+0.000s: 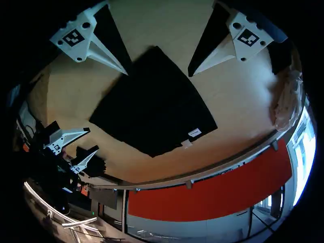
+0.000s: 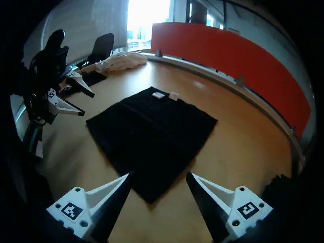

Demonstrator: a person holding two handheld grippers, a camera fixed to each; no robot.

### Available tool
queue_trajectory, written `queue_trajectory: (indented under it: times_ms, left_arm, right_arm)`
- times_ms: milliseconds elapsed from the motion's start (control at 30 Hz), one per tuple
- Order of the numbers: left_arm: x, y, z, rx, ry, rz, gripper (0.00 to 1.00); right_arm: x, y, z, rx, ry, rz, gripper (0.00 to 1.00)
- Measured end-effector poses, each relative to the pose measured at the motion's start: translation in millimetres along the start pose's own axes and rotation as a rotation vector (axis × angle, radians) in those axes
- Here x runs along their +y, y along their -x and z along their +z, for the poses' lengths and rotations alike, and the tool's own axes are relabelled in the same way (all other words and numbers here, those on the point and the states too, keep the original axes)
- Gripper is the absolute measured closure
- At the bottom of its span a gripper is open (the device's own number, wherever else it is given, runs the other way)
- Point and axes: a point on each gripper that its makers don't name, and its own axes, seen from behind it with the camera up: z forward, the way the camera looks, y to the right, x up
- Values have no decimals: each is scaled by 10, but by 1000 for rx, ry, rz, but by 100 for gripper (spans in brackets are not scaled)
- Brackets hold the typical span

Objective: Fold towel

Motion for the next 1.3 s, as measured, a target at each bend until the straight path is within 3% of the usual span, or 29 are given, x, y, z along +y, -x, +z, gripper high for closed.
queue_trajectory:
  times_ms: [567,1033,1300]
  left_arm:
    - [52,372,218,-88,24,1,2]
    - [93,542,283,-144,31,0,2]
    - [106,551,301,-154,32,-1,2]
  right_arm:
    - [-15,394,151,-88,-27,1,0]
    - [-28,487,202,-110,-46,0,0]
    - [-36,507,225,-111,-62,7,8]
